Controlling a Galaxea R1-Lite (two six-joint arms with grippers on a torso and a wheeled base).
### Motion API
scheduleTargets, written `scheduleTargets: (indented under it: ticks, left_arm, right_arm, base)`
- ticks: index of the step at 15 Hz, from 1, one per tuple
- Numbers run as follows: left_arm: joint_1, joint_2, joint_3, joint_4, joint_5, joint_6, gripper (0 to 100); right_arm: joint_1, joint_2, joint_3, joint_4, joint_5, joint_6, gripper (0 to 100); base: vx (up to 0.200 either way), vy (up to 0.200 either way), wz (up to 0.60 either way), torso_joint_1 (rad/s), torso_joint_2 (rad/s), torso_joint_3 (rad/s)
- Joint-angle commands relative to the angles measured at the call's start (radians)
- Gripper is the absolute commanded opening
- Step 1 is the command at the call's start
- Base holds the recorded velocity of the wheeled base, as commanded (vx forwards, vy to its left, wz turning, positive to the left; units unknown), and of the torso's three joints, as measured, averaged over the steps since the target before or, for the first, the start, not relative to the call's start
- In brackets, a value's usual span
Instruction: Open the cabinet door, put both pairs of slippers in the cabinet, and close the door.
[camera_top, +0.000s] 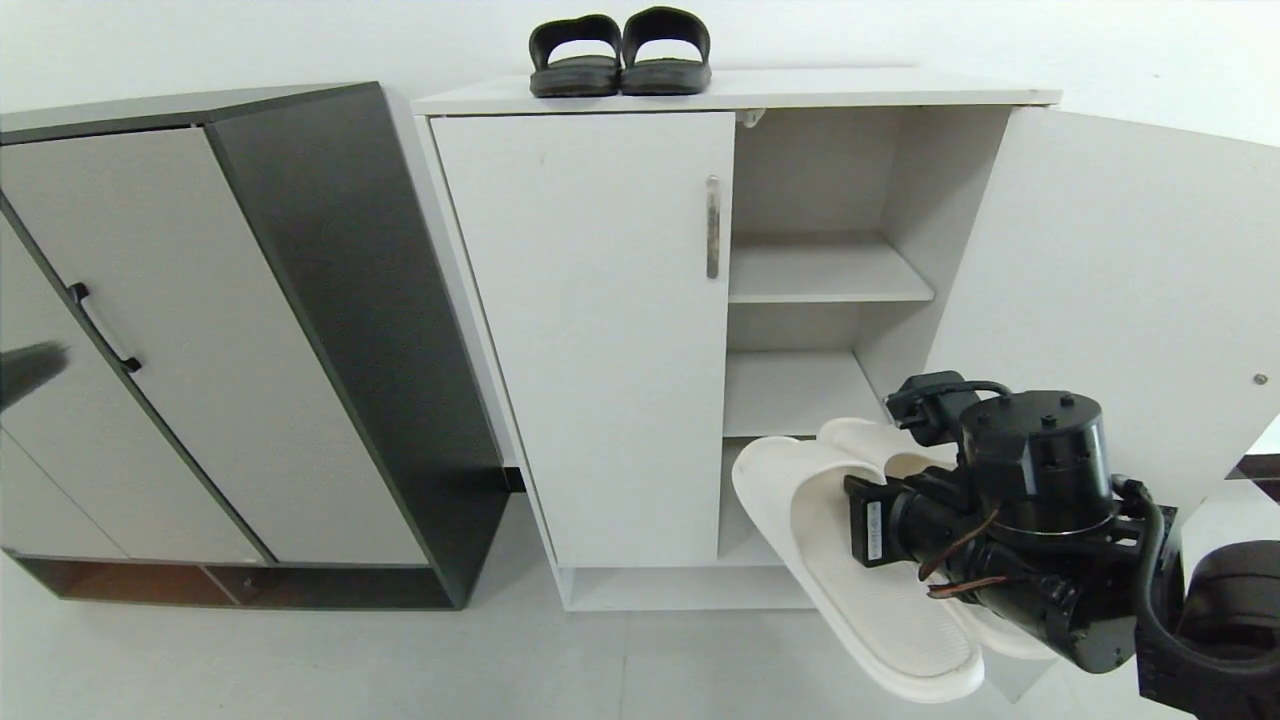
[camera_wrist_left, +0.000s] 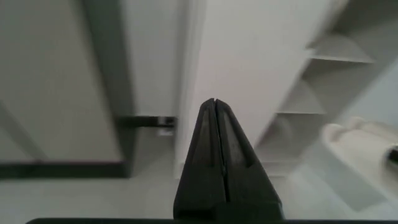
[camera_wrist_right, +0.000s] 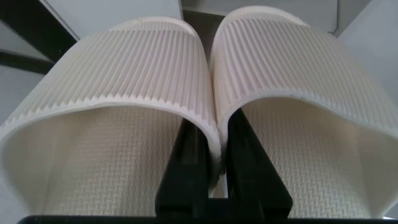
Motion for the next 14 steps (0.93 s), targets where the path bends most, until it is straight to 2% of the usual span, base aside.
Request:
scheduleTargets:
  ticks: [1, 3, 6, 7, 8, 9, 10, 11, 12, 14]
  left_arm:
    - [0.254, -0.502, 0.302, 0.139, 0.017, 0.045, 0]
    - [0.278, -0.663, 0.459, 0.140, 0.000, 0.054, 0]
    - [0.323, -0.784, 0.604, 0.140, 0.000, 0.059, 0]
    - [0.323, -0.787, 0.626, 0.139, 0.002, 0.059, 0]
    - [0.323, -0.787, 0.696, 0.091, 0.002, 0.053, 0]
    - [0.323, -0.787, 0.721, 0.028, -0.014, 0.059, 0]
    - [0.323, -0.787, 0.739, -0.004, -0.055, 0.059, 0]
    - [0.323, -0.787, 0.746, -0.001, -0.253, 0.059, 0]
    - [0.323, -0.787, 0.746, 0.005, -0.285, 0.060, 0]
    - [0.323, -0.785, 0.746, 0.015, -0.317, 0.105, 0]
  right_arm:
    - [-0.002, 0.006, 0.002, -0.001, -0.001, -0.001, 0]
    - [0.012, 0.003, 0.015, -0.002, -0.002, -0.001, 0]
    - [0.025, -0.002, 0.019, -0.002, -0.011, -0.001, 0]
    - [0.025, 0.000, 0.019, -0.002, -0.011, -0.001, 0]
    - [0.028, 0.003, 0.020, -0.002, -0.011, -0.001, 0]
    - [0.031, 0.003, 0.025, -0.002, -0.011, -0.001, 0]
    - [0.035, 0.004, 0.026, -0.002, -0.011, -0.003, 0]
    - [0.048, 0.006, 0.031, -0.007, -0.011, -0.004, 0]
    - [0.054, 0.006, 0.035, -0.010, -0.011, -0.004, 0]
    - [0.071, 0.010, 0.046, -0.035, -0.010, -0.021, 0]
  base:
    - [0.000, 0.000, 0.00, 0.000, 0.00, 0.000]
    - [0.000, 0.000, 0.00, 0.000, 0.00, 0.000]
    - [0.000, 0.000, 0.00, 0.000, 0.00, 0.000]
    - [0.000, 0.000, 0.00, 0.000, 0.00, 0.000]
    - [0.000, 0.000, 0.00, 0.000, 0.00, 0.000]
    - [0.000, 0.000, 0.00, 0.000, 0.00, 0.000]
    - [0.000, 0.000, 0.00, 0.000, 0.00, 0.000]
    - [0.000, 0.000, 0.00, 0.000, 0.00, 0.000]
    - [0.000, 0.000, 0.00, 0.000, 0.00, 0.000]
    - [0.000, 0.000, 0.00, 0.000, 0.00, 0.000]
